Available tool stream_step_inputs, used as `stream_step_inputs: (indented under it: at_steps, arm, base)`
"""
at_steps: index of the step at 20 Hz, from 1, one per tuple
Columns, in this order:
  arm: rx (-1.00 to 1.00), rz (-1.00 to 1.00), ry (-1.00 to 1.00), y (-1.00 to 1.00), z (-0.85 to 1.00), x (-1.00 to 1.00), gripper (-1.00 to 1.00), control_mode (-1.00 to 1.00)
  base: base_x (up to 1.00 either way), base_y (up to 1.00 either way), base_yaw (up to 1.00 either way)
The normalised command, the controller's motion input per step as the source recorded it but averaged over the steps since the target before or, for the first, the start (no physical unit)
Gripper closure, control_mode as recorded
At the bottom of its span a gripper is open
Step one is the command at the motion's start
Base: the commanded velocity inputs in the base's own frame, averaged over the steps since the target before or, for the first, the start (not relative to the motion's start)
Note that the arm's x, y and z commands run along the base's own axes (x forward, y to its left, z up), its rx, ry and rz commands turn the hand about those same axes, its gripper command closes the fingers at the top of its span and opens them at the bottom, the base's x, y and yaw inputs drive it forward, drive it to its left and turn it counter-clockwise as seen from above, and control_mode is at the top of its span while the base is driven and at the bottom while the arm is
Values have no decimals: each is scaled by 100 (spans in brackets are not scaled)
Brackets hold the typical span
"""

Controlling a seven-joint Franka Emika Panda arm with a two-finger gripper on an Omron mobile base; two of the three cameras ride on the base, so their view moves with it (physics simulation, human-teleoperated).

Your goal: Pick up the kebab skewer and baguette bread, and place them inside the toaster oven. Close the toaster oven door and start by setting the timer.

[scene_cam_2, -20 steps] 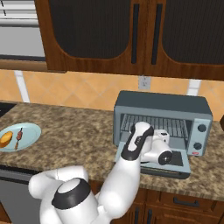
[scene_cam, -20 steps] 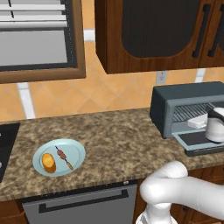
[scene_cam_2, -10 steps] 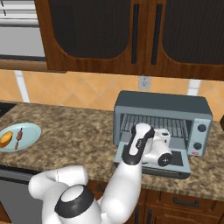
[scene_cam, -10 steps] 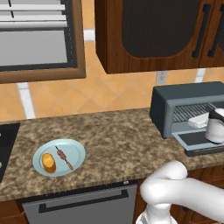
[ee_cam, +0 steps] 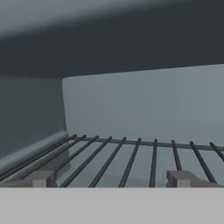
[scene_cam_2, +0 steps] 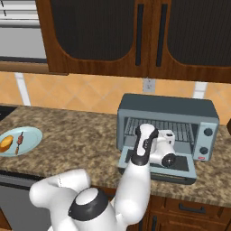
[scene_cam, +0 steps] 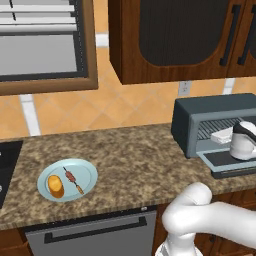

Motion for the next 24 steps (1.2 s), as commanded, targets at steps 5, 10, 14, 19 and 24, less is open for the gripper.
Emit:
stream_step_inputs:
  at_steps: [5,10,14,19,24]
  arm:
    - [-6,0,14,0,-71,-3,-100,-100]
    - [-9,0,24,-7,-73,-30,-100,-100]
    - [-11,0,21,-2,-97,-79,-100,-100]
    - [-13,0,25,-15,-81,-100,-100,-100]
    - [-13,0,40,-20,-61,-100,-100,-100]
  base:
    - [0,0,0]
    - [0,0,0]
    - [0,0,0]
    - [0,0,0]
    - [0,0,0]
